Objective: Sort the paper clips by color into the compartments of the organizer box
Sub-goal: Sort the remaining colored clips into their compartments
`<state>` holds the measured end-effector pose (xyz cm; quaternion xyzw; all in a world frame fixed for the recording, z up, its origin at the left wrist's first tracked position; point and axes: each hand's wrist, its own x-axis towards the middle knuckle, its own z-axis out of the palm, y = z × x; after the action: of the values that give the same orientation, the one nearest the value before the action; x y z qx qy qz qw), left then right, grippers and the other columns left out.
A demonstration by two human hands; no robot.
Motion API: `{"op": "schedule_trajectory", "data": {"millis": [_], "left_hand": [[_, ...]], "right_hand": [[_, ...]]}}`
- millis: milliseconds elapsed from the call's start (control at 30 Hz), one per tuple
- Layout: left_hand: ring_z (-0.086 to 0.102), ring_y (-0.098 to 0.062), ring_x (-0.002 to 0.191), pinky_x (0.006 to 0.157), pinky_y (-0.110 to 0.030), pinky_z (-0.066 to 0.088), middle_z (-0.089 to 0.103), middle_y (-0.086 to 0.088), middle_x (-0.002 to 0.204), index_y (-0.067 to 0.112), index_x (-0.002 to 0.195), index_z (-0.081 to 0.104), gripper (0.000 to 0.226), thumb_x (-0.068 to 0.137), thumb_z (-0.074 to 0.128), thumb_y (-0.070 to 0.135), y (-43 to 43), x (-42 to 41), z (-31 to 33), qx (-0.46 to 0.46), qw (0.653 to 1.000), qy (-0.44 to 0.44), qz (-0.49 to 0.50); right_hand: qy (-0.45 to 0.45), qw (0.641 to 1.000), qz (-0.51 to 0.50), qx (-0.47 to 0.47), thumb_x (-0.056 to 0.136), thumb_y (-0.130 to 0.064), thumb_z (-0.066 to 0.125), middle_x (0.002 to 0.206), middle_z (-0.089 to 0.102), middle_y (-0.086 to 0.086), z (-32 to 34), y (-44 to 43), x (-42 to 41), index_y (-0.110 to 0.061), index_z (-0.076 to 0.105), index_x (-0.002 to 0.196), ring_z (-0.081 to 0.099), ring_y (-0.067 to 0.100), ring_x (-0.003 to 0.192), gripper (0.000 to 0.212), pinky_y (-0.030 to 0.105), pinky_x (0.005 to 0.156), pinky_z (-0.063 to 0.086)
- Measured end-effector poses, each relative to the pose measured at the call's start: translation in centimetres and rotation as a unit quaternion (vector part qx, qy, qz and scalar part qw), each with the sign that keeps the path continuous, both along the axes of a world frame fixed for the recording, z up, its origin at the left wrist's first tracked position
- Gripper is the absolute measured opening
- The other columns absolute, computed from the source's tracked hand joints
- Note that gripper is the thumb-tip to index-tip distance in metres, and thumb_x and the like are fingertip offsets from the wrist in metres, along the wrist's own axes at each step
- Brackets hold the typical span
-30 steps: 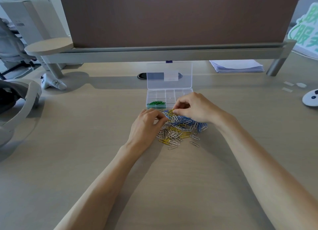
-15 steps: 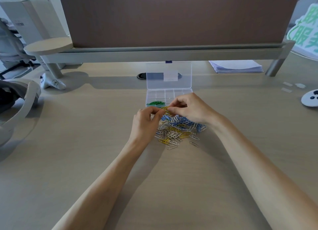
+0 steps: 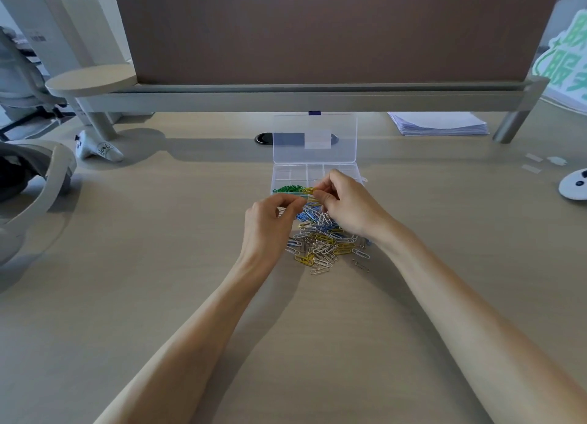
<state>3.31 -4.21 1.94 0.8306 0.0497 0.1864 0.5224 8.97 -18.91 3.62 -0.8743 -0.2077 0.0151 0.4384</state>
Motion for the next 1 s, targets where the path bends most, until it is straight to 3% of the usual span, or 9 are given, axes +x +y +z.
{"op": "schedule_trajectory", "data": {"millis": [67,133,233,333,433,667,1000], "left_hand": [[0.051,0.009,0.054,0.054,-0.008,0.035,0.067,0.015,0.073,0.021,0.090,0.075,0.012,0.090,0.066,0.029,0.0,0.1,-0.1,0.014,1.000,0.001,0.003],[0.051,0.010,0.058,0.055,-0.008,0.034,0.066,0.016,0.077,0.023,0.090,0.074,0.014,0.091,0.063,0.031,0.3,0.2,-0.4,0.039,0.999,0.006,0.007],[0.059,-0.001,0.087,0.072,-0.023,0.044,0.066,0.018,0.089,0.030,0.089,0.070,0.011,0.092,0.059,0.031,1.2,0.3,-1.2,0.091,0.995,-0.007,0.026],[0.054,-0.009,0.100,0.077,-0.026,0.042,0.065,0.019,0.096,0.031,0.094,0.069,0.013,0.092,0.057,0.027,1.6,0.3,-1.5,0.159,0.986,-0.019,0.046],[0.050,-0.007,0.102,0.074,-0.024,0.038,0.065,0.018,0.099,0.030,0.098,0.068,0.015,0.093,0.055,0.025,1.5,0.3,-1.6,0.174,0.983,-0.021,0.056],[0.050,-0.006,0.103,0.073,-0.022,0.038,0.065,0.017,0.102,0.027,0.100,0.069,0.016,0.094,0.054,0.024,1.5,-0.1,-1.6,0.194,0.979,-0.037,0.045],[0.050,-0.011,0.105,0.075,-0.024,0.039,0.065,0.013,0.108,0.027,0.104,0.070,0.020,0.095,0.053,0.021,1.8,0.1,-2.0,0.200,0.979,-0.042,0.021]], "right_hand": [[-0.004,1.000,-0.013,-0.003,0.099,-0.020,0.051,0.081,0.059,-0.002,-0.2,-0.2,0.2,-0.016,0.050,0.095,0.060,0.016,0.078,0.006,0.030,0.065,0.044],[-0.026,0.999,-0.036,-0.010,0.100,-0.019,0.049,0.081,0.056,-0.004,-0.1,-0.6,0.5,-0.014,0.049,0.095,0.058,0.012,0.075,0.006,0.027,0.062,0.043],[-0.074,0.994,-0.079,-0.025,0.100,-0.015,0.049,0.082,0.055,-0.006,0.7,-1.4,1.8,-0.013,0.048,0.096,0.054,0.005,0.071,0.004,0.022,0.056,0.038],[-0.138,0.979,-0.128,-0.078,0.098,-0.010,0.051,0.089,0.056,0.000,1.2,-2.0,4.3,-0.012,0.051,0.095,0.050,0.017,0.077,0.003,0.027,0.065,0.034],[-0.161,0.968,-0.131,-0.139,0.096,-0.006,0.052,0.094,0.062,0.005,0.9,-2.1,6.5,-0.010,0.053,0.095,0.049,0.018,0.082,0.004,0.028,0.067,0.033],[-0.174,0.953,-0.105,-0.226,0.095,-0.016,0.057,0.093,0.066,0.005,-0.7,-2.2,8.0,-0.012,0.060,0.093,0.055,0.022,0.083,0.005,0.031,0.067,0.037],[-0.182,0.952,-0.100,-0.224,0.095,-0.011,0.055,0.105,0.070,0.005,-0.6,-3.7,7.4,-0.016,0.072,0.106,0.055,0.024,0.101,0.021,0.037,0.082,0.047]]}}
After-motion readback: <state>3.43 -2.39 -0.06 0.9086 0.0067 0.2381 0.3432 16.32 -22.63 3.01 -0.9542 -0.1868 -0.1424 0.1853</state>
